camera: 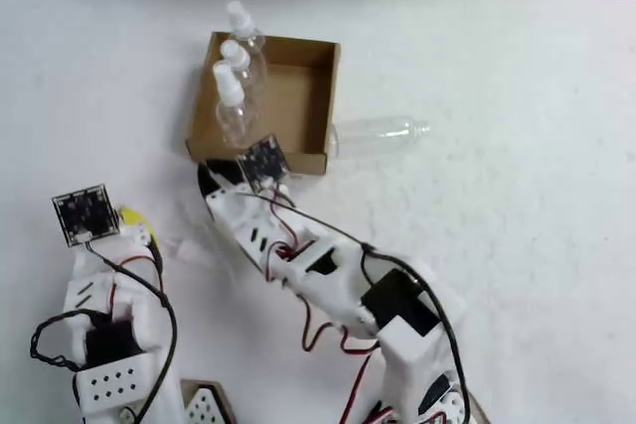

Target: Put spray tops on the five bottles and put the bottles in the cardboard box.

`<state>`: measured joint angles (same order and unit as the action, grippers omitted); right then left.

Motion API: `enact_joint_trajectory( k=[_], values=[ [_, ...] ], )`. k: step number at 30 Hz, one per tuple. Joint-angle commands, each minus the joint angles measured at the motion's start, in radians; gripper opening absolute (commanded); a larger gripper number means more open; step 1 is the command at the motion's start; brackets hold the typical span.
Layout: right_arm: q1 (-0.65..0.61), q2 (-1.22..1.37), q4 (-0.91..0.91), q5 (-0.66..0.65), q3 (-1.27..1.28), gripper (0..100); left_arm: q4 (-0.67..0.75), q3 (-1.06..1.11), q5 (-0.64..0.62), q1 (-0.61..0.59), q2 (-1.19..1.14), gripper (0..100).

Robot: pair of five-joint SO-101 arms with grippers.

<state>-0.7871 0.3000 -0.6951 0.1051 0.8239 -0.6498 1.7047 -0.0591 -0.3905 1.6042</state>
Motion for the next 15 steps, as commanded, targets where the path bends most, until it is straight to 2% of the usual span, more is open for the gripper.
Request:
enact_joint_trajectory(
  k=[1,5,10,15],
  values=[
    [-0.005,0.004,-0.012,-0.006,-0.068,1.5,0.003,-0.006,0.014,0.015,0.016,5],
    [-0.007,0.061,-0.010,-0.017,-0.097,1.5,0.003,-0.006,0.014,0.015,0.016,5],
    [-0.010,0.077,-0.012,-0.143,-0.089,1.5,0.003,-0.006,0.014,0.015,0.016,5],
    [-0.013,0.018,-0.012,-0.150,0.002,1.5,0.003,-0.006,0.014,0.015,0.016,5]
  ],
)
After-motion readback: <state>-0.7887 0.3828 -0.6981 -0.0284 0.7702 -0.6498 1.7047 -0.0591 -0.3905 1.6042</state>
